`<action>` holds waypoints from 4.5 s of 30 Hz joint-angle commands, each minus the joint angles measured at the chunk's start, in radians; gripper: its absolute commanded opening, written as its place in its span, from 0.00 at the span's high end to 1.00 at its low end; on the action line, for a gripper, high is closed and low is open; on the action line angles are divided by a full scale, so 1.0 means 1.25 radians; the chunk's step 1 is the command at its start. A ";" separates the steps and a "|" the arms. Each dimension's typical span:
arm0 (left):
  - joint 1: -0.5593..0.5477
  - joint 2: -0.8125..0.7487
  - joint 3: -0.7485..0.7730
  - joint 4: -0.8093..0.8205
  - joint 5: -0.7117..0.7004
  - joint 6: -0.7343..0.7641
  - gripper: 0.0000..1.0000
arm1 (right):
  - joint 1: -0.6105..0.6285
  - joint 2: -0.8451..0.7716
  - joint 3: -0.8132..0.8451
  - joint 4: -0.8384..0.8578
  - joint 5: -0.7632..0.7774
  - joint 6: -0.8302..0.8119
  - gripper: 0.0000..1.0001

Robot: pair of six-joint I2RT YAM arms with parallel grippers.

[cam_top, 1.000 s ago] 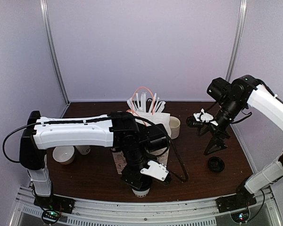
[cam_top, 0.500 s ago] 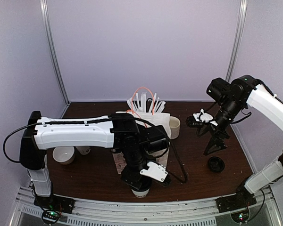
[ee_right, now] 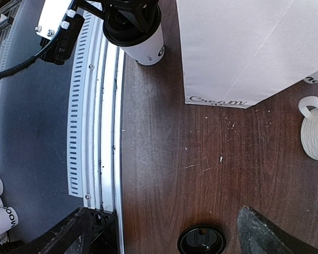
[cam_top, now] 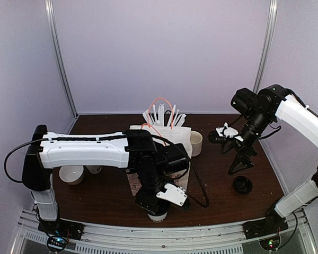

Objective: Pack the takeout coffee

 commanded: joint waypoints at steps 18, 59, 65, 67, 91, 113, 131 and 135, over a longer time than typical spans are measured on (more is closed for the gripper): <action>-0.053 -0.222 0.204 -0.119 0.122 -0.232 0.33 | 0.010 0.358 0.668 0.162 -0.178 0.365 0.12; -0.086 -0.522 0.122 0.174 -0.366 -0.221 0.32 | 0.096 0.097 0.307 0.241 -0.028 0.351 1.00; -0.086 -0.474 0.138 0.132 -0.308 -0.240 0.34 | 0.116 0.052 0.264 0.204 -0.050 0.348 1.00; -0.088 -0.453 0.143 0.111 -0.257 -0.241 0.36 | 0.116 0.034 0.255 0.199 -0.068 0.355 1.00; -0.181 -0.135 0.270 0.051 -0.352 -0.058 0.40 | 0.126 0.003 0.164 0.217 -0.233 0.412 0.99; -0.178 0.057 0.242 0.112 -0.602 0.011 0.42 | 0.131 0.010 0.178 0.229 -0.250 0.434 1.00; -0.142 0.107 0.194 0.150 -0.677 -0.023 0.42 | 0.155 -0.002 0.167 0.197 -0.310 0.396 0.99; -0.136 0.105 0.169 0.172 -0.669 -0.017 0.43 | 0.157 0.002 0.182 0.193 -0.319 0.392 0.99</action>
